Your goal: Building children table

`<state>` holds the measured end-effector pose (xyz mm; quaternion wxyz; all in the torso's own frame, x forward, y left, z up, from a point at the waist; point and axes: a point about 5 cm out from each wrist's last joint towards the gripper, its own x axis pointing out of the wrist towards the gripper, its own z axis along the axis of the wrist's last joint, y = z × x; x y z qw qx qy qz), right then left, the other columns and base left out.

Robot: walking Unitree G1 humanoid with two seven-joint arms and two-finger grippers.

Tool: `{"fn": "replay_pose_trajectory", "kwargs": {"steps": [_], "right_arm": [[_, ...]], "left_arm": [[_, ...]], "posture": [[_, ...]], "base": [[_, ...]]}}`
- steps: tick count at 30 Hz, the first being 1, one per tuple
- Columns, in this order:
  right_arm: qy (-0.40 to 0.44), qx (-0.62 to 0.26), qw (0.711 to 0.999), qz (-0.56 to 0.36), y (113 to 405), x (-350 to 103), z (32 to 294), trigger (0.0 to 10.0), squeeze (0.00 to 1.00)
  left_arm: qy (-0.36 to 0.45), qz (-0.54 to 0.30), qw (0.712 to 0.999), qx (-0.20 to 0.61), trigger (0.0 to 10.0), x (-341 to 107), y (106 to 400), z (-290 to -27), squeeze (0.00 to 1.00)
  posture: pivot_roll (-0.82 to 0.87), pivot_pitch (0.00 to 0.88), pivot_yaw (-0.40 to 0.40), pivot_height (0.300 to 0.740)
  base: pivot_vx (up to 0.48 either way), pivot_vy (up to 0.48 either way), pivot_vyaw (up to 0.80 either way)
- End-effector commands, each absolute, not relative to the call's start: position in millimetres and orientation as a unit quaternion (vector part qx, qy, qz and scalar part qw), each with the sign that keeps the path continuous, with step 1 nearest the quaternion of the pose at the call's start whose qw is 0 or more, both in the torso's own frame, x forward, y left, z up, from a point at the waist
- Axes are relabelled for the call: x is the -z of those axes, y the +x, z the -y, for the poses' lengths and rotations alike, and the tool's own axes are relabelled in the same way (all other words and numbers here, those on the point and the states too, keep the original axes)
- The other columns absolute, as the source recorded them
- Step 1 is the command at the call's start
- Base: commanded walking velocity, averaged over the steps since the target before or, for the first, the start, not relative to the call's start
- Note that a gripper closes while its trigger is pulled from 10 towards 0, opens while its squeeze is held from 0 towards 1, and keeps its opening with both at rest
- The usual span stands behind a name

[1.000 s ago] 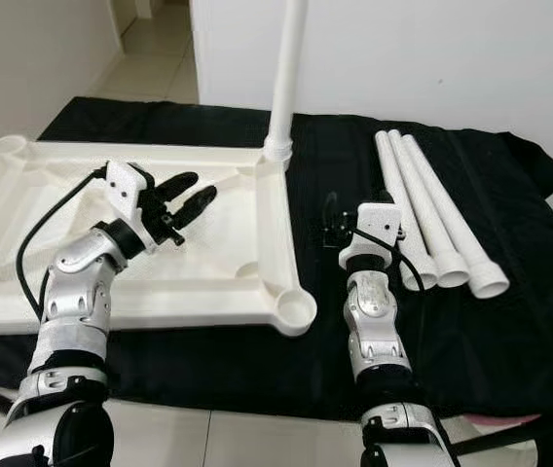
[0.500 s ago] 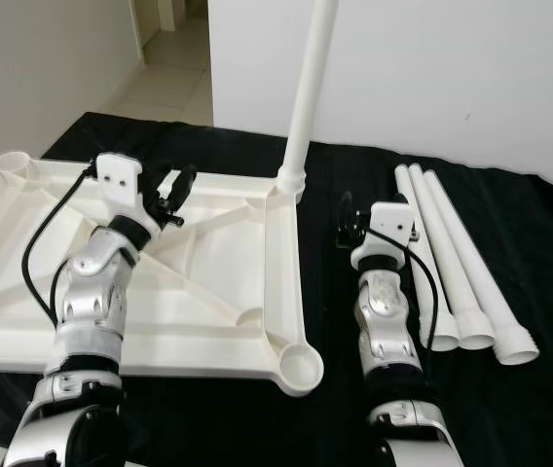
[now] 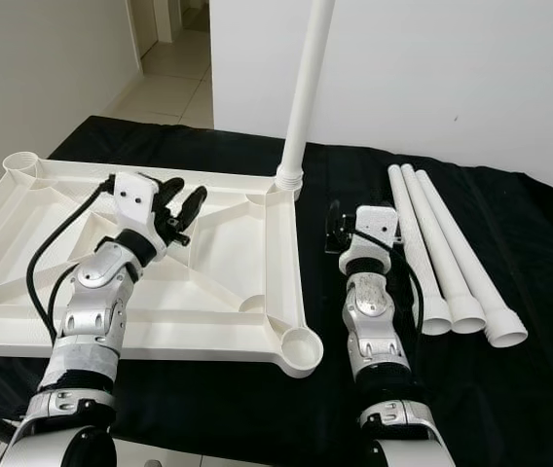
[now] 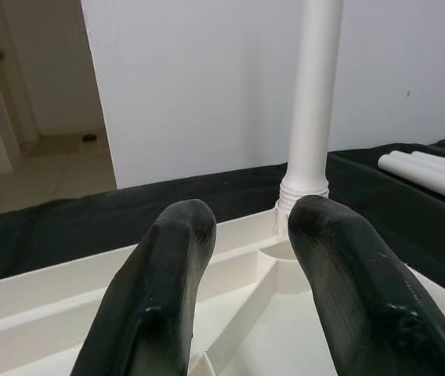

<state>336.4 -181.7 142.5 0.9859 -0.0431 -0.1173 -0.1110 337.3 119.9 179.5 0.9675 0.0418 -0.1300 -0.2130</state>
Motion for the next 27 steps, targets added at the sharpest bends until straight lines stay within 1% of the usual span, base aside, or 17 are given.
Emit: {"fn": "replay_pose_trajectory", "kwargs": {"steps": [1,4,5,6,8,11,13,15,16,19,21,25,27], "right_arm": [[-0.046,0.156,0.982,0.095,334.9,-137.8,194.8,10.0,0.00],[-0.043,0.180,0.979,0.084,333.0,-134.8,202.1,10.0,0.00],[-0.043,0.205,0.975,0.073,330.8,-131.7,209.9,10.0,0.00],[-0.048,0.250,0.966,0.047,326.6,-125.5,223.5,10.0,0.00],[-0.047,0.269,0.962,0.025,324.7,-119.8,230.1,10.0,0.00],[-0.047,0.278,0.959,0.019,323.4,-118.5,232.6,10.0,0.00],[-0.062,0.292,0.954,0.009,321.7,-116.6,234.8,10.0,0.00],[-0.054,0.295,0.954,-0.003,320.7,-113.7,235.0,10.0,0.00],[-0.032,0.292,0.956,-0.014,320.3,-112.1,232.4,10.0,0.00],[-0.023,0.287,0.957,-0.014,320.5,-112.7,230.6,10.0,0.00],[-0.022,0.269,0.963,0.013,323.0,-125.0,225.8,10.0,0.00],[-0.021,0.279,0.960,0.017,323.3,-132.1,228.3,10.0,0.00],[-0.001,0.278,0.961,-0.003,324.2,-129.4,232.2,10.0,0.00]], "left_arm": [[0.036,0.128,0.967,0.218,10.0,-179.9,334.2,-114.7,0.00],[0.037,0.130,0.966,0.219,10.0,-181.3,332.8,-112.4,0.00],[0.039,0.128,0.964,0.228,10.0,-181.4,330.6,-108.6,0.00],[0.054,0.128,0.957,0.255,10.0,-180.0,324.4,-99.6,0.00],[0.059,0.126,0.949,0.282,10.0,-178.2,318.6,-91.8,0.00],[0.063,0.123,0.945,0.296,10.0,-177.3,315.8,-87.9,0.00],[0.067,0.124,0.942,0.305,10.0,-178.0,313.3,-85.0,0.00],[0.067,0.124,0.941,0.306,10.0,-178.6,312.7,-84.4,0.00],[0.066,0.122,0.942,0.306,10.0,-179.4,312.3,-84.7,0.00],[0.065,0.120,0.942,0.305,10.0,-179.5,312.4,-85.0,0.00],[0.063,0.116,0.944,0.304,10.0,-179.9,311.8,-85.2,0.00],[0.059,0.115,0.944,0.305,10.0,-180.9,310.9,-84.9,0.00],[0.059,0.115,0.943,0.306,10.0,-181.6,310.8,-84.5,0.00]], "posture": [[-0.02,0.043,-0.018,0.740],[-0.02,0.044,-0.018,0.740],[-0.02,0.048,-0.017,0.740],[-0.02,0.051,-0.017,0.740],[-0.02,0.052,-0.017,0.740],[-0.02,0.053,-0.016,0.740],[-0.02,0.053,-0.014,0.740],[-0.02,0.053,-0.012,0.740],[-0.02,0.052,-0.010,0.740],[-0.02,0.052,-0.010,0.740],[-0.02,0.051,-0.008,0.740],[-0.02,0.048,-0.008,0.740],[-0.02,0.046,-0.008,0.740]], "base": [[0.000,0.000,0.00],[0.000,0.000,0.00],[0.000,0.000,0.00],[0.000,0.000,0.00],[0.000,0.000,0.00],[0.000,0.000,0.00],[0.000,0.000,0.00],[0.000,0.000,0.00],[0.000,0.000,0.00],[0.000,0.000,0.00],[0.000,0.000,0.00],[0.000,0.000,0.00],[0.000,0.000,0.00]]}}
